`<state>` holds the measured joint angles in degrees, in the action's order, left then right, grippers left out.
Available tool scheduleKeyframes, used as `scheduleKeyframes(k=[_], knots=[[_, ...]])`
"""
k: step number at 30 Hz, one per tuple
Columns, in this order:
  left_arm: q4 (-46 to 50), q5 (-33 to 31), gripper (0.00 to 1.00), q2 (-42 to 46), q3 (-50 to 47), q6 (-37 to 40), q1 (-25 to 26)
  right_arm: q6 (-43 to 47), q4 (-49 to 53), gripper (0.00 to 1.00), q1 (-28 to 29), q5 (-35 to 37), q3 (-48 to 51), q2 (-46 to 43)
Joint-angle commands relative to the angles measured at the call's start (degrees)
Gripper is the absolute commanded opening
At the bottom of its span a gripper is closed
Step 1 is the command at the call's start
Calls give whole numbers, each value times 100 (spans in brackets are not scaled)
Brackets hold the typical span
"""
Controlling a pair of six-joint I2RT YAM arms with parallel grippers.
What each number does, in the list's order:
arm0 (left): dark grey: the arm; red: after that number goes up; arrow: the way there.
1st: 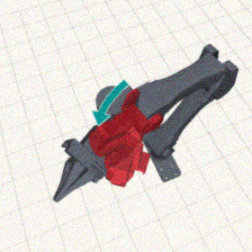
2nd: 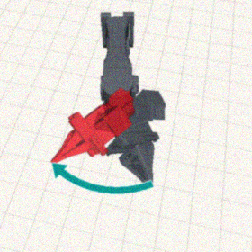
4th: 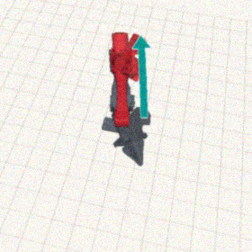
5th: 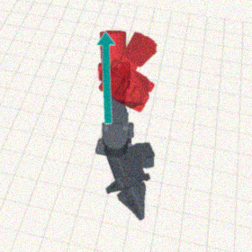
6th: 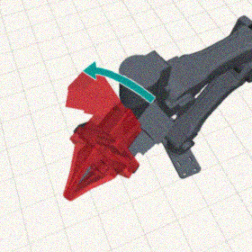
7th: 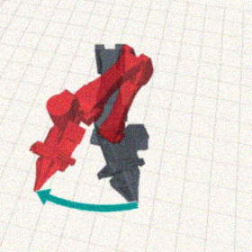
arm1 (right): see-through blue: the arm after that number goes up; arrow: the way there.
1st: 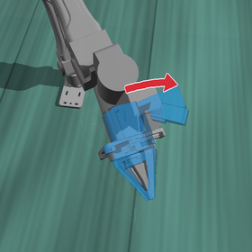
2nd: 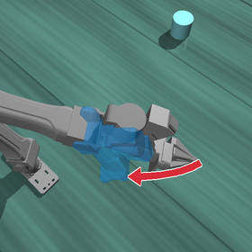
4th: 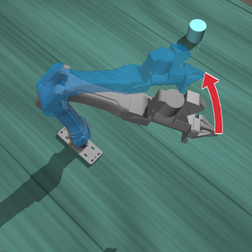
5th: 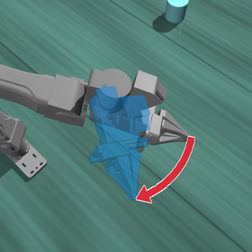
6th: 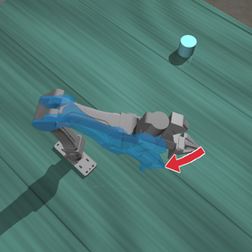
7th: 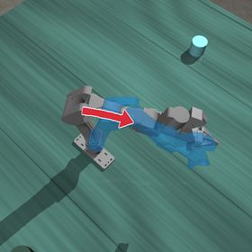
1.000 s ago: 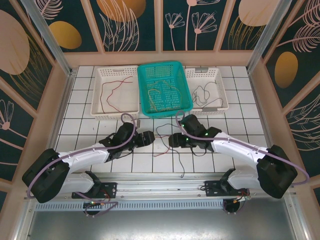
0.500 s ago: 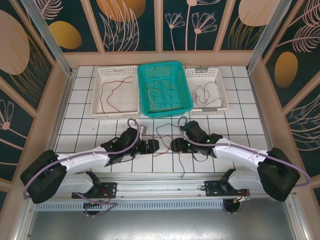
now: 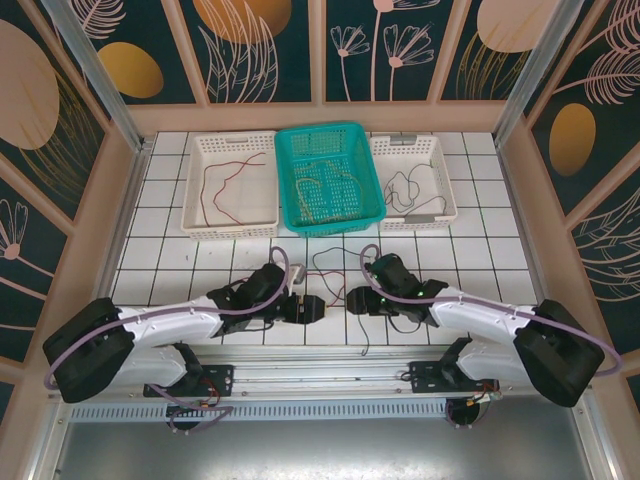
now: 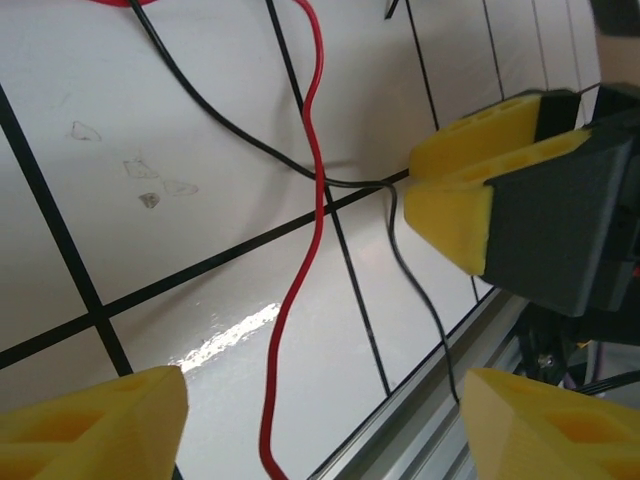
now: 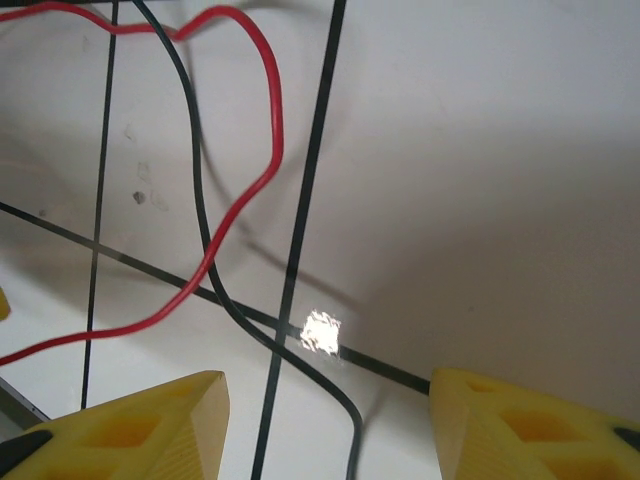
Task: Untangle the cables
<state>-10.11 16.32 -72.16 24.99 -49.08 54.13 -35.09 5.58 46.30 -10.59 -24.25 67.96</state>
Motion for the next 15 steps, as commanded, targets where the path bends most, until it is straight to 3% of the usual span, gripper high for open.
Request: scheduleKeyframes(k=[1, 15], knots=[[-135, 105, 64, -215, 26, 139, 30, -11, -372, 55, 52, -6, 76, 194], [-390, 46, 0, -347, 37, 114, 35, -94, -759, 53, 201, -92, 254, 362]])
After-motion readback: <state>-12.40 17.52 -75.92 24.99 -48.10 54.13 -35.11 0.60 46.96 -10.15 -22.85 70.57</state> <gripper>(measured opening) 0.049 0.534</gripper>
